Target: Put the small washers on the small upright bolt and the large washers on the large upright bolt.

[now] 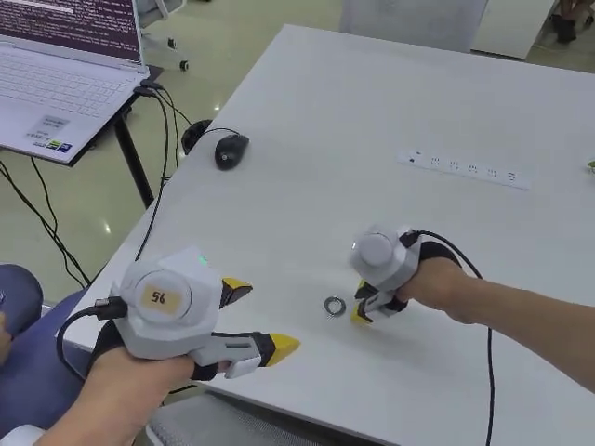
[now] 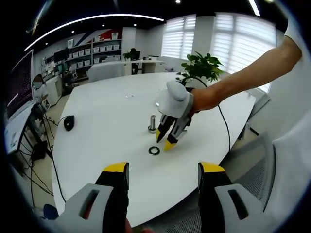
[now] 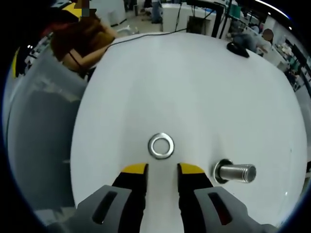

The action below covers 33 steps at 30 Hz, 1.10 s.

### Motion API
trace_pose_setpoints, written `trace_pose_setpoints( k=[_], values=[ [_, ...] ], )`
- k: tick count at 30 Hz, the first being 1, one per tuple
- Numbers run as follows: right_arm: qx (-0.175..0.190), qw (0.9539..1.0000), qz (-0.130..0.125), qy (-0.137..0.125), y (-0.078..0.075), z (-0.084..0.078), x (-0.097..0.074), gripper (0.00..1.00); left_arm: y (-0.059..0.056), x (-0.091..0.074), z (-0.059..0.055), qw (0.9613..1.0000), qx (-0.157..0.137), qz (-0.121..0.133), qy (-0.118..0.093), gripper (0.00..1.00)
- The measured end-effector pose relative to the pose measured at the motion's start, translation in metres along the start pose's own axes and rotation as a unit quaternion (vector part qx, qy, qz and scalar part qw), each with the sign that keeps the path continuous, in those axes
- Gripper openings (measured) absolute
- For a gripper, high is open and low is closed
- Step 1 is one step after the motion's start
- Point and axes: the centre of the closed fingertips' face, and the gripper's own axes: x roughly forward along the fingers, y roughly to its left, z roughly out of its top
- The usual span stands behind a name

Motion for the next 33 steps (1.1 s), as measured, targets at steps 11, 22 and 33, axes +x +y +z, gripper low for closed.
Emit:
trace_pose_setpoints(
  k=[11,22,33],
  values=[
    [-0.028,0.9996,0.009,0.002,0.005,0.012,0.010,0.29,0.003,-0.004,-0.004,1.0000,-0.005,0.003,0.001,0.56],
    [-0.042,0.9991,0.010,-0.006,0.005,0.018,0.012,0.29,0.002,-0.001,-0.003,1.0000,-0.003,0.000,0.001,0.56],
    [-0.039,0.9992,0.007,-0.009,0.007,0.017,0.011,0.24,-0.001,0.001,-0.003,1.0000,-0.003,-0.003,0.001,0.56]
  ],
)
